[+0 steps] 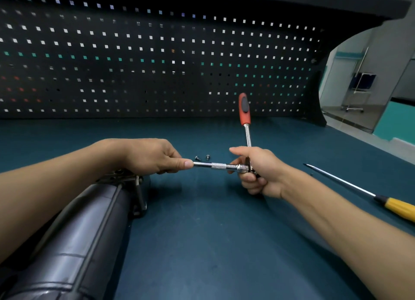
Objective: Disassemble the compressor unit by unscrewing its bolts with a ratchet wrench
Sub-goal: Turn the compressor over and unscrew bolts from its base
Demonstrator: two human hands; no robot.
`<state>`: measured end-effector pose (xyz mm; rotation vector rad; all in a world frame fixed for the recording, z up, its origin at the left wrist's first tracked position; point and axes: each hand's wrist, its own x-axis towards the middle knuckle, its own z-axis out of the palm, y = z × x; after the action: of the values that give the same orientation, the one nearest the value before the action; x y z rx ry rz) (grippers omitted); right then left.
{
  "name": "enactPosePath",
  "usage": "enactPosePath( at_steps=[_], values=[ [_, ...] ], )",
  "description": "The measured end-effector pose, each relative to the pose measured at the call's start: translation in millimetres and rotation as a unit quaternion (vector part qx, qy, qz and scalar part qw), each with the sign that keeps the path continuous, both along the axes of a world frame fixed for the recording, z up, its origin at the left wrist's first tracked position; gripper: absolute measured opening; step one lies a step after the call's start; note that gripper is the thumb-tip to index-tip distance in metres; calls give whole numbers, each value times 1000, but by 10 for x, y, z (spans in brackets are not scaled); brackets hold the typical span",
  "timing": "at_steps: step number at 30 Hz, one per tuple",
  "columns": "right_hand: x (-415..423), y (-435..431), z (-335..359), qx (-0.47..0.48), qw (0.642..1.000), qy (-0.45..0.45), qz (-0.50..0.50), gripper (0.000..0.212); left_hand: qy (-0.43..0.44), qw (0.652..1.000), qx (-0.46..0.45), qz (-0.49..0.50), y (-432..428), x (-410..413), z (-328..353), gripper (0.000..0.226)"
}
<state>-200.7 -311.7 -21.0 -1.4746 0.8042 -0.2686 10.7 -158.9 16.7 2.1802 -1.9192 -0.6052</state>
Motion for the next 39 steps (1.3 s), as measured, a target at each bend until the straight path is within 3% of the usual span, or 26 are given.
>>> enactPosePath(
  at_steps=[7,10,15,20,27,31,36,39],
  values=[
    [-24,-15,41,142,988,43,44,43,-6,1000,5,1,1,0,0,60],
    [-16,-3,-3,140,989,42,18,40,-12,1000,7,5,1,-3,-9,61],
    [46,5,-124,-101,992,-41,-72,35,-15,1000,-5,25,4,-13,-21,66],
    [-6,-24,-249,-334,929,-149,-50,50,-2,1000,-10,27,4,-13,-3,70],
    [-52,-43,-308,-453,869,-197,-16,60,-6,1000,-9,26,0,-19,6,68],
    [-74,-81,-310,-522,830,-196,-6,53,-6,999,-9,31,7,-19,-7,63],
    [-72,-41,-252,-656,727,-198,-38,34,3,999,-11,37,24,-26,7,65],
    [-55,-55,-242,-687,693,-212,-52,29,15,999,-8,40,31,-21,11,68]
  ],
)
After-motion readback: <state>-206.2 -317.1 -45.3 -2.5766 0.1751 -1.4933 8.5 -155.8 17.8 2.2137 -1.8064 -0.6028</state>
